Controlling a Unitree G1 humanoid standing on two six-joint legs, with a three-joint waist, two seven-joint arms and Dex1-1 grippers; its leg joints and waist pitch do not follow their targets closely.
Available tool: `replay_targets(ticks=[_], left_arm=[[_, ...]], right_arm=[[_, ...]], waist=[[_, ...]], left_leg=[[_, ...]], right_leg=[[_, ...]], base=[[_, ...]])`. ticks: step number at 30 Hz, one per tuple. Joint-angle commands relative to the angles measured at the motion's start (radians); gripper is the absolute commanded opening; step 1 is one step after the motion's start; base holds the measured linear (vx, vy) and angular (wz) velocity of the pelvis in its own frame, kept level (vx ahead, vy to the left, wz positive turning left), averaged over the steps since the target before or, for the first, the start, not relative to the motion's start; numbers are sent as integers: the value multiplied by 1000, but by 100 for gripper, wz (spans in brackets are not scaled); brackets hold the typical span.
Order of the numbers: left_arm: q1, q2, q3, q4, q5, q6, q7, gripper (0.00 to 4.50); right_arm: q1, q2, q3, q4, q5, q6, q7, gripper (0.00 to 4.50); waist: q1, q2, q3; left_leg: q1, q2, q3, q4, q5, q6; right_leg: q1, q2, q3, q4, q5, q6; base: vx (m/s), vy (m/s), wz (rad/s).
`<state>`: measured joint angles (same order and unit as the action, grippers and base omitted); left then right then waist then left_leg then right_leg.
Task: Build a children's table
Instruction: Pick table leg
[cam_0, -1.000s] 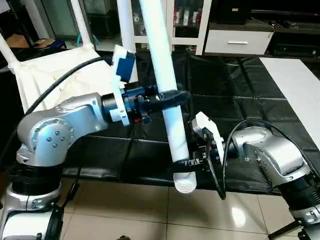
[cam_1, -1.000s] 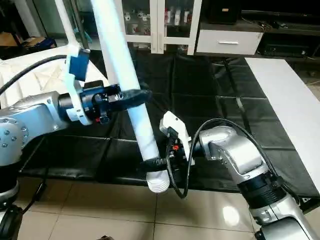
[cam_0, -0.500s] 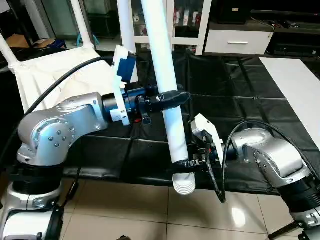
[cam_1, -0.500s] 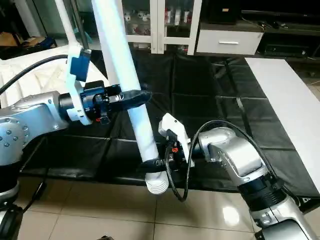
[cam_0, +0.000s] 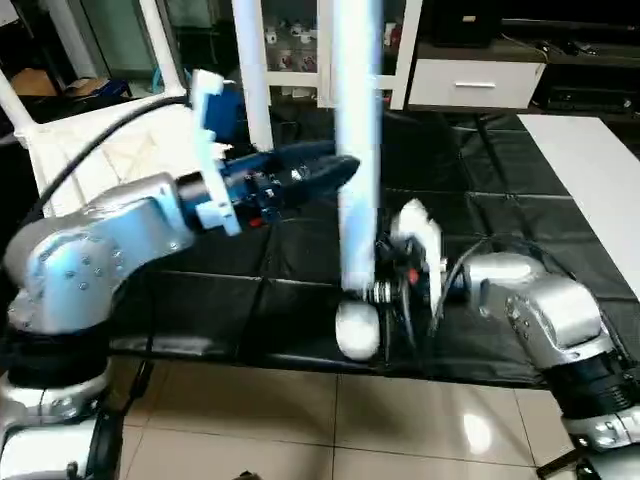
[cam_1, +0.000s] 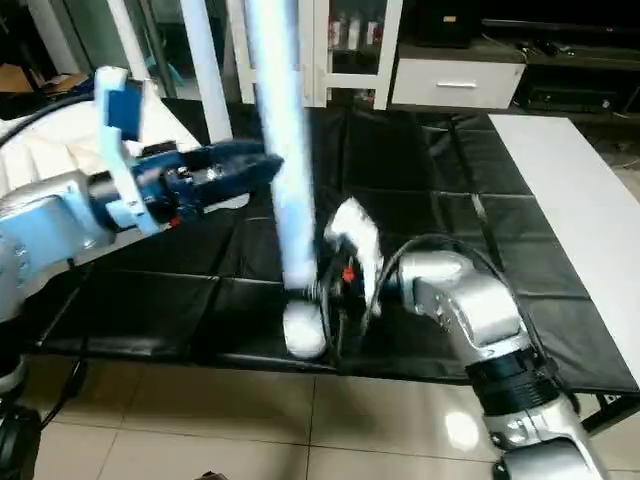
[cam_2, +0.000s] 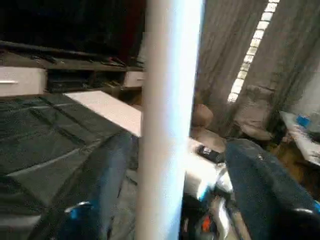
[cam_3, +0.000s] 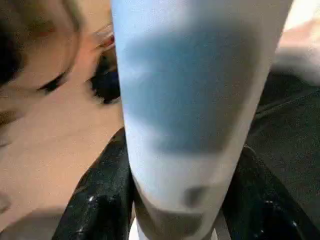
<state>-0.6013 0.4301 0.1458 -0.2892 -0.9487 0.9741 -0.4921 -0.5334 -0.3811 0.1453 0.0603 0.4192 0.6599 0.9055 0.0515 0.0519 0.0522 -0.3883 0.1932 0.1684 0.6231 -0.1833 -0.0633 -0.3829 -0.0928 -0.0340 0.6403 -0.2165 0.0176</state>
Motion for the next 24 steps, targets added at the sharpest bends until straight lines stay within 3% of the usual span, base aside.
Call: replay_targets(ticks=[1,2,3,4,5,6,8,10,11,12,13,15,16,17,18,19,20,21,22,23,24], left_arm=[[45,-12,28,-73,112,-26,154,362],[62,-27,31,-94,143,-39,198,362],[83,-44,31,-114,178,-64,233,362],[142,-63,-12,-153,298,-165,279,362],[192,-87,-42,-167,373,-217,334,362],[195,-88,-43,-167,377,-219,337,362],[271,-121,-87,-177,488,-308,412,362],[340,-142,-118,-179,559,-380,463,362],[356,-149,-122,-177,573,-399,475,362],[429,-157,-152,-144,654,-478,521,362],[432,-158,-153,-141,658,-484,521,362],[462,-174,-165,-104,703,-551,526,362],[474,-188,-167,-80,718,-575,530,362],[483,-192,-175,-63,733,-588,534,362],[491,-193,-185,-53,746,-597,534,362],[503,-199,-193,-45,761,-612,539,362],[510,-206,-191,-44,765,-619,544,362],[512,-208,-192,-42,768,-625,546,362],[515,-210,-192,-39,773,-632,549,362],[518,-211,-196,-31,784,-647,550,362],[519,-214,-199,-25,792,-658,549,362]], right_arm=[[-21,34,-107,-25,-93,-140,-231,186],[-14,48,-125,-34,-118,-190,-282,186],[-4,45,-121,-52,-151,-222,-312,186],[27,40,-109,-84,-210,-239,-368,186],[60,64,-119,-114,-223,-233,-412,186],[62,66,-120,-116,-223,-232,-414,186],[124,126,-149,-174,-210,-220,-469,186],[177,184,-175,-220,-191,-220,-529,186],[188,196,-178,-228,-188,-222,-544,186],[240,225,-156,-249,-210,-265,-592,186],[243,226,-154,-248,-212,-269,-593,186],[266,238,-132,-235,-229,-301,-608,186],[278,238,-114,-214,-249,-320,-614,186],[288,238,-101,-197,-265,-338,-618,186],[295,239,-95,-187,-280,-348,-621,186],[301,250,-97,-181,-290,-345,-624,186],[300,258,-102,-176,-289,-336,-625,186],[298,258,-102,-172,-289,-334,-628,186],[296,258,-102,-168,-290,-331,-631,186],[287,256,-102,-154,-290,-333,-637,186],[282,255,-102,-146,-291,-336,-643,186]], waist=[[-5,8,-65],[-5,17,-64],[-7,18,-64],[-6,13,-65],[-5,14,-64],[-7,17,-65],[-12,12,-68],[-16,20,-73],[-18,18,-72],[-21,23,-71],[-21,18,-68],[-21,17,-70],[-16,15,-71],[-13,10,-71],[-4,13,-70],[-2,15,-70],[-1,10,-73],[2,11,-74],[4,12,-74],[5,9,-76],[3,14,-80]], left_leg=[[22,15,-2,-82,-202,-51],[22,18,-2,-82,-209,-63],[21,16,-2,-81,-214,-65],[20,15,-3,-81,-207,-58],[17,16,-5,-84,-201,-54],[16,17,-5,-84,-195,-47],[14,15,-6,-85,-188,-39],[13,15,-10,-86,-172,-36],[13,17,-11,-87,-165,-32],[11,14,-10,-86,-167,-30],[7,13,-7,-85,-169,-15],[-1,4,5,-77,-179,61],[-5,5,6,-71,-175,103],[-9,3,7,-65,-167,125],[-13,6,1,-49,-158,166],[-15,11,-5,-44,-150,183],[-26,11,-12,-37,-119,220],[-27,10,-13,-34,-110,238],[-24,11,-13,-30,-108,253],[-19,8,-17,-24,-96,302],[-10,6,-15,-30,-74,345]], right_leg=[[34,-22,20,-73,-100,-234],[32,-24,20,-76,-113,-220],[33,-24,19,-78,-122,-214],[38,-21,19,-83,-135,-187],[40,-21,19,-85,-131,-178],[39,-21,19,-85,-112,-163],[38,-17,19,-85,-88,-156],[39,-17,16,-78,-45,-157],[38,-16,16,-83,-29,-157],[38,-17,17,-81,-16,-162],[39,-23,19,-90,-23,-156],[41,-46,33,-106,-114,-156],[43,-67,43,-116,-178,-164],[43,-76,49,-124,-205,-164],[42,-106,66,-138,-258,-163],[45,-118,71,-143,-284,-166],[51,-126,76,-143,-293,-171],[48,-129,77,-145,-296,-171],[43,-134,79,-149,-306,-171],[36,-134,80,-151,-320,-170],[26,-120,74,-143,-300,-159]], base=[[0,0,0],[0,0,0],[0,0,0],[0,0,0],[0,0,0],[0,0,0],[0,0,0],[0,0,0],[0,0,0],[0,0,0],[0,0,0],[0,0,0],[0,0,0],[0,0,0],[0,0,0],[0,0,0],[-16,59,2],[-12,100,3],[-12,100,3],[-16,134,9],[-23,152,11]])
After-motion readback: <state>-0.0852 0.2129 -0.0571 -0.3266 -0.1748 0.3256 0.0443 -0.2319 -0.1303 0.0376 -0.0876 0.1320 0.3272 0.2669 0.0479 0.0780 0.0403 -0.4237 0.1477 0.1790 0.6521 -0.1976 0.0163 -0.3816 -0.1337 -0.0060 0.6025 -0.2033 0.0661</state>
